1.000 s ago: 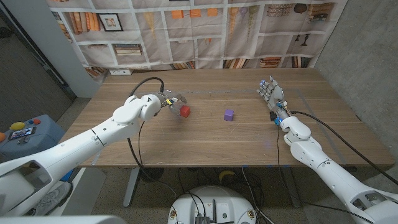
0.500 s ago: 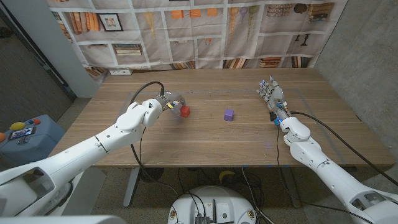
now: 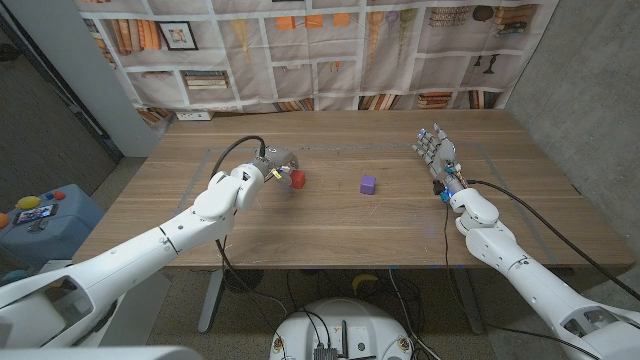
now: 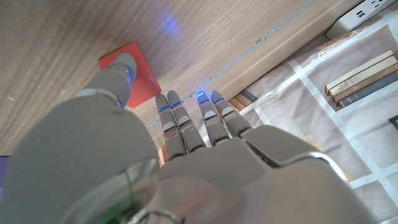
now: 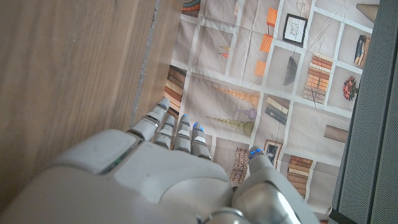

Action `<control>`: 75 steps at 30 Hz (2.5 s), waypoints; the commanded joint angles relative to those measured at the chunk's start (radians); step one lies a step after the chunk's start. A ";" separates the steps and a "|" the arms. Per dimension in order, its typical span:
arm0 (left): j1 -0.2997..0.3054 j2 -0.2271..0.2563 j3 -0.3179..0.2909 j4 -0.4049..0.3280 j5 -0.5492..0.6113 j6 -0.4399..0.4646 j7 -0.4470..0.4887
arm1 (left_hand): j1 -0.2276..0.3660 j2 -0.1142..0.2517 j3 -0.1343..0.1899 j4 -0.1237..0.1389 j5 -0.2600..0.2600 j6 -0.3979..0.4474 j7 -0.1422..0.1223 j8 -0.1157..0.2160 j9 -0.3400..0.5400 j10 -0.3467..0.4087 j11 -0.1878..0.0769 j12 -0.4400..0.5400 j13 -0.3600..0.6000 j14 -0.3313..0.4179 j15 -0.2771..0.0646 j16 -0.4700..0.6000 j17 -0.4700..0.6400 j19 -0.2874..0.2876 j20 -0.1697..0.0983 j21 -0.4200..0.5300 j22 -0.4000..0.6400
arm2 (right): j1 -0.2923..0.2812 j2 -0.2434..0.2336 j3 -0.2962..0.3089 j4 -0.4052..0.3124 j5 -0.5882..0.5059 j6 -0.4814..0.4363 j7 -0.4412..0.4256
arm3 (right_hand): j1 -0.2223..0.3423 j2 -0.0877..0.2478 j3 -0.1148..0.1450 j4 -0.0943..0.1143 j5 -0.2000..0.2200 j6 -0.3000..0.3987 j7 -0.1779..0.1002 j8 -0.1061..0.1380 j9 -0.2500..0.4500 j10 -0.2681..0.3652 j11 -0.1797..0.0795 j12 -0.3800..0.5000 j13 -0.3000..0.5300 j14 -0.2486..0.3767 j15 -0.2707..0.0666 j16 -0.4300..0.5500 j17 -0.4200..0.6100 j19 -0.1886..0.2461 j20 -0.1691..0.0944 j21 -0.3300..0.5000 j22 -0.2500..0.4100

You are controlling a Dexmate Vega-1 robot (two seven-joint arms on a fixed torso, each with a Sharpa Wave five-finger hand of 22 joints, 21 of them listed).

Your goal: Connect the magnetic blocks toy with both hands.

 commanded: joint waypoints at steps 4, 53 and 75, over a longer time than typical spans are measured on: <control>0.002 -0.029 0.021 0.019 0.025 0.032 0.024 | 0.014 0.016 -0.023 0.004 0.000 0.032 -0.001 0.011 -0.001 0.028 -0.001 0.007 0.006 0.024 -0.158 0.008 0.006 0.017 0.011 0.002 0.006 | 0.000 0.004 0.001 0.007 0.006 0.006 0.006 | 0.000 0.049 0.001 0.006 0.003 0.003 -0.008 0.003 0.002 0.008 -0.003 0.005 0.001 0.007 -0.002 0.010 0.001 0.007 0.009 0.006 0.005; -0.041 -0.052 0.012 0.029 -0.063 0.017 0.079 | 0.135 0.087 -0.147 0.003 0.010 0.352 -0.053 0.114 0.004 0.379 -0.003 0.043 -0.007 0.198 -0.179 0.071 0.028 0.133 -0.050 0.008 0.012 | 0.011 -0.052 -0.004 -0.045 -0.007 -0.057 0.020 | -0.005 0.049 0.005 0.020 0.005 0.007 -0.011 0.002 0.002 0.010 -0.005 0.003 0.002 0.011 0.000 0.009 -0.005 0.011 0.012 0.004 0.005; -0.059 -0.061 0.001 -0.005 -0.104 0.058 0.055 | 0.131 0.091 -0.164 0.010 0.009 0.339 -0.053 0.108 0.006 0.377 -0.003 0.033 -0.008 0.190 -0.176 0.065 0.030 0.120 -0.050 0.003 0.012 | -0.001 -0.221 -0.052 -0.257 -0.197 -0.215 -0.066 | 0.026 0.026 0.011 -0.011 0.005 -0.001 -0.032 -0.001 0.003 0.007 -0.003 0.001 0.001 0.017 0.006 0.006 -0.021 0.017 0.017 0.004 0.004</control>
